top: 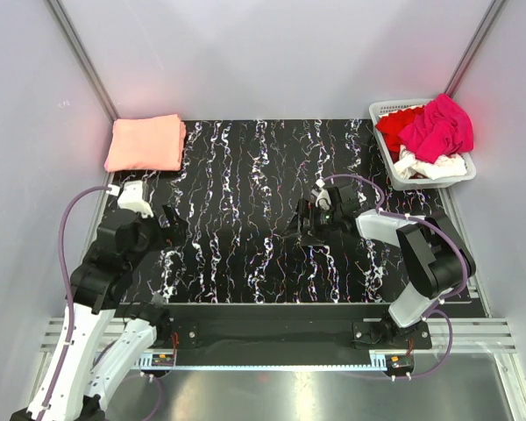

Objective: Fold and stack the t-shirts
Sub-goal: Grab the tshirt from the pile

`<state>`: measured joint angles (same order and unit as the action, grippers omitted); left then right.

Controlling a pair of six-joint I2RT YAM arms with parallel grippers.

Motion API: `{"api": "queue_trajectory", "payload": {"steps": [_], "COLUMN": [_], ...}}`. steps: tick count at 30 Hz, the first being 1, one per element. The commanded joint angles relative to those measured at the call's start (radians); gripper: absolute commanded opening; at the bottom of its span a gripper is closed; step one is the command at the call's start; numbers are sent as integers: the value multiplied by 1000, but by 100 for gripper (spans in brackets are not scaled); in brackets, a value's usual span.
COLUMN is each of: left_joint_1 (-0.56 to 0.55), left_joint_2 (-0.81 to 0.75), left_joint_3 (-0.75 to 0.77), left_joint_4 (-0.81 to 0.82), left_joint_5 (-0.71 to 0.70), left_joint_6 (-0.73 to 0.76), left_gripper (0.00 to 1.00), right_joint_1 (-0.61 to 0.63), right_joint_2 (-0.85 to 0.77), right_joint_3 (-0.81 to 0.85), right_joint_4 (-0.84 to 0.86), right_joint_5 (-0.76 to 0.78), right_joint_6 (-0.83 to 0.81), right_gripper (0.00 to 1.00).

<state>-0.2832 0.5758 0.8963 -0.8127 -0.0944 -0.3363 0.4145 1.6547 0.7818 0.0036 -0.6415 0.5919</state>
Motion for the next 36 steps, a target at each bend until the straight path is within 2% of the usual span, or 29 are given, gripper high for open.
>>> {"api": "queue_trajectory", "payload": {"steps": [1,3,7,10,12,14,17,19,20,23,24,27,34,36], "left_joint_1": [-5,-5,-5,-5,-4,2,3,3,3,4,4,6,32,47], "left_joint_2": [-13,-21,-16,1,9,6,-8,-17,-22,-22,-19,-16,-34,-45], "left_joint_3": [1,1,3,9,7,7,3,0,0,-2,-2,-2,-7,-8], "left_joint_4": [26,23,18,4,0,3,6,7,6,9,7,9,17,18], "left_joint_5": [-56,-82,-91,-125,-142,-136,-148,-157,-159,-156,-153,-149,-143,-136], "left_joint_6": [-10,-17,-21,-33,-40,-35,-38,-43,-44,-43,-41,-38,-37,-35], "left_gripper": [99,99,99,99,99,99,99,99,99,99,99,99,99,99], "right_joint_1": [9,9,6,-23,-54,-135,-288,-371,-469,-589,-662,-761,-833,-833], "right_joint_2": [2,-3,-62,-142,-148,-109,-35,10,19,36,46,89,301,355], "right_joint_3": [43,47,86,193,347,532,719,796,844,887,896,962,1177,1260], "right_joint_4": [1,2,-100,-204,-323,-414,-534,-570,-579,-574,-556,-577,-680,-740], "right_joint_5": [-23,-18,48,193,308,367,376,384,376,384,378,365,374,430], "right_joint_6": [-26,-24,-35,-46,-67,-81,-92,-87,-69,-12,3,40,6,-13], "right_gripper": [100,100,100,100,100,100,100,100,100,100,100,100,98,99]}}
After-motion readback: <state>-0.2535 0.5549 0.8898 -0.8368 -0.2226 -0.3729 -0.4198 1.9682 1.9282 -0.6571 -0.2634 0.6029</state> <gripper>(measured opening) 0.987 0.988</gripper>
